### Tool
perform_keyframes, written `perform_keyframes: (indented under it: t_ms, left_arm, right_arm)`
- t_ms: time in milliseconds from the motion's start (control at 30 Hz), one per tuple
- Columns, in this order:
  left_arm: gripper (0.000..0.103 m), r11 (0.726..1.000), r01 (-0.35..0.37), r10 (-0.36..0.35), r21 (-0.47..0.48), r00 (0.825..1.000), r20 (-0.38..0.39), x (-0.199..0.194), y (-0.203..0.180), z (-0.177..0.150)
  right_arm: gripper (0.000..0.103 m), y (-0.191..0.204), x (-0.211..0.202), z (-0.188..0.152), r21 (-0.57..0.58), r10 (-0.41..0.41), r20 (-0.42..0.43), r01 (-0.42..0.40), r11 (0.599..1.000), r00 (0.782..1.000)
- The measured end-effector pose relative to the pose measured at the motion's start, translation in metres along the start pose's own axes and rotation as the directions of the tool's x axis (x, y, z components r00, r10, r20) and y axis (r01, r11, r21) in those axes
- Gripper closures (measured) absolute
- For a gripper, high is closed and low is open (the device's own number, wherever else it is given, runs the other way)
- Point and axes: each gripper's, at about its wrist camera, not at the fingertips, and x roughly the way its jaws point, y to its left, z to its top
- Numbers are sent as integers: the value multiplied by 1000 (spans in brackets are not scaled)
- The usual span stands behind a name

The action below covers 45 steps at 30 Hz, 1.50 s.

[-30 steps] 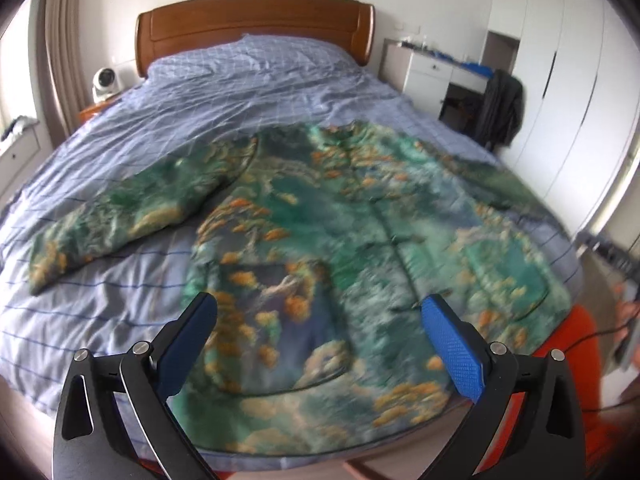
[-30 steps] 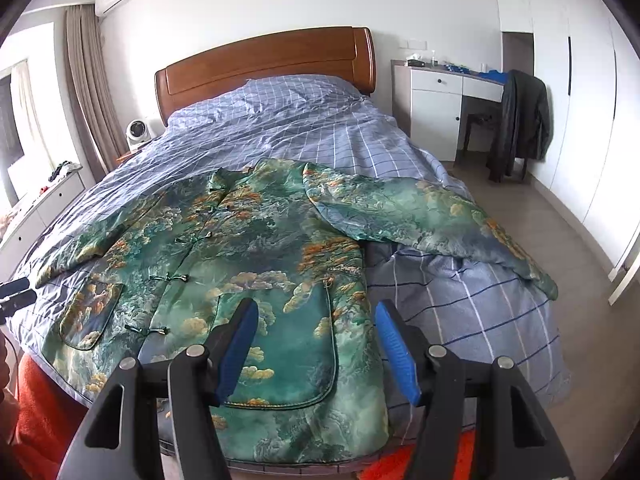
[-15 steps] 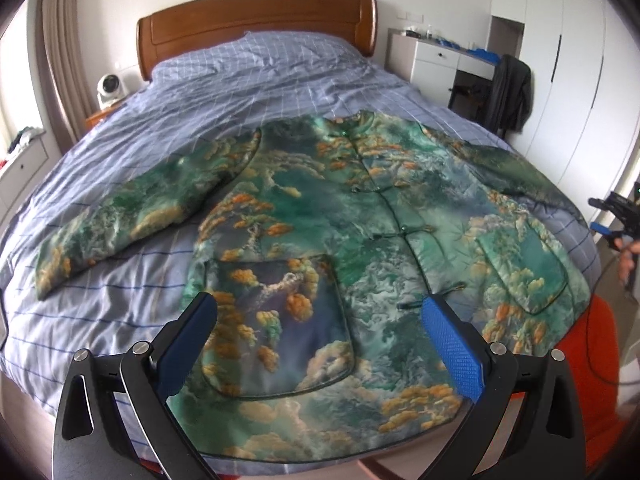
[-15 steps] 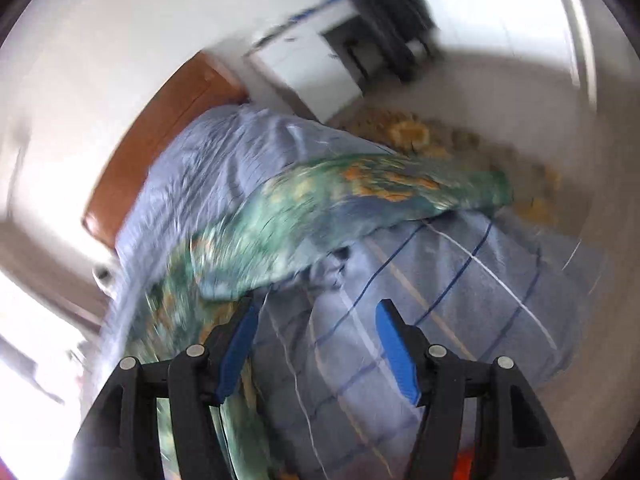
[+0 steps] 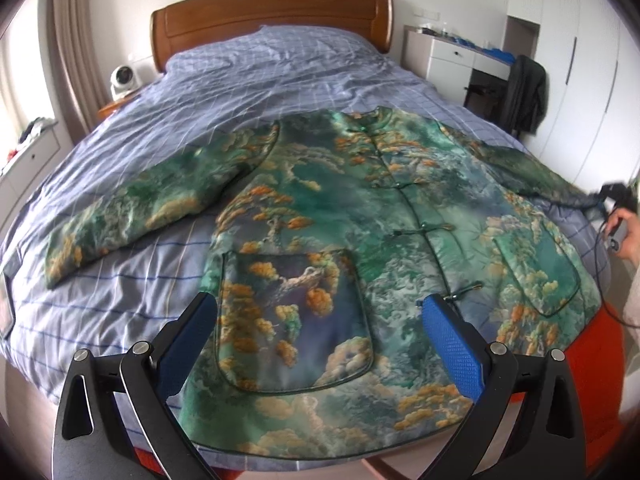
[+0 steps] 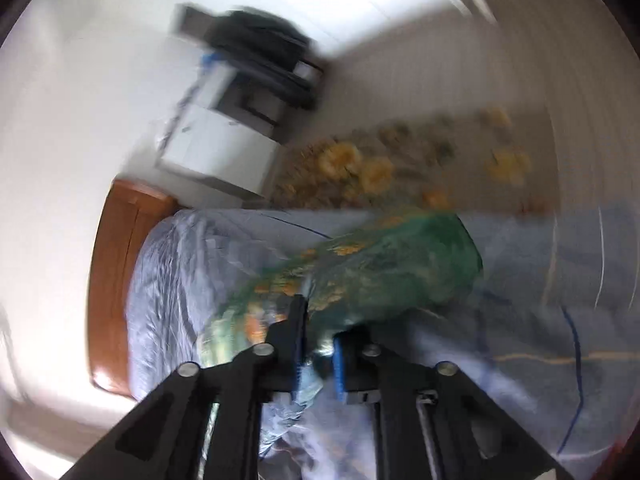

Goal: Fold large clothes

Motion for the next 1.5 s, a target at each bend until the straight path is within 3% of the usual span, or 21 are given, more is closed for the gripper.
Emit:
perform_keyframes:
  t_ms: [100,167,233,333,433,567,700,767,800,833,900,967,1100,1167,1233,1267,1367,1400,1500]
  left_arm:
    - [1,1000,1,-1,-14,1000,-8,6,3,-3]
    - [1,1000,8,-9,-27,1000,-24,12,4,-4]
    - [1,998,26,-28,-51,999,-32,15,4,-4]
    - [1,997,50,-52,-66,998,-29,13,2,-6]
    - [1,998,43,-45,-54,999,-30,9,1,-11]
    - [1,998,33,-35,-59,999,-41,8,7,-16]
    - [1,995,62,-67,-73,996,-61,15,14,-11]
    - [1,986,142,-148,-87,987,-66,20,18,1]
    - [1,981,172,-178,-90,982,-65,22,17,7]
    - [1,971,221,-226,-87,972,-63,27,17,19]
    - [1,955,286,-291,-84,955,-63,40,13,39]
    - [1,921,380,-386,-85,920,-71,64,7,64]
    - [1,879,456,-474,-138,868,-147,130,-14,108]
    - [3,883,440,-467,-165,864,-190,171,-33,127]
    - [26,909,391,-414,-142,879,-234,200,-51,136]
    - [32,921,369,-389,-122,879,-277,215,-63,139]
    - [66,945,320,-322,-66,875,-362,241,-85,135]
    - [95,951,305,-303,-56,876,-376,247,-90,132]
    - [97,952,299,-302,-62,891,-339,244,-91,143]
  right_arm:
    - [93,87,-34,-17,-306,122,21,-110,946,992]
    - [93,142,-54,-44,-487,180,-5,-159,859,984]
    - [93,198,-72,-86,-636,236,-62,-221,739,970]
    - [94,256,-77,-152,-746,274,-162,-299,595,948]
    - [94,292,-61,-227,-821,249,-243,-335,462,938]
    - [94,305,-13,-326,-851,136,-342,-368,375,930]
    - [88,282,25,-392,-858,17,-384,-363,363,923]
    - [70,264,38,-407,-838,-39,-432,-385,387,901]
    - [46,257,40,-413,-809,-52,-485,-426,404,873]
    - [33,249,41,-415,-788,-58,-522,-455,415,851]
    - [33,241,29,-414,-780,-50,-539,-476,407,841]
    - [33,232,4,-407,-784,-32,-542,-491,379,840]
    - [32,214,-36,-381,-789,5,-530,-496,363,848]
    - [31,206,-52,-373,-791,23,-524,-496,359,852]
    - [31,206,-58,-360,-788,31,-519,-492,370,854]
    - [31,201,-64,-357,-782,39,-522,-496,379,852]
    - [31,190,-75,-348,-766,57,-525,-501,403,849]
    - [31,189,-77,-346,-765,59,-525,-501,405,849]
    - [31,183,-78,-331,-760,72,-522,-501,413,850]
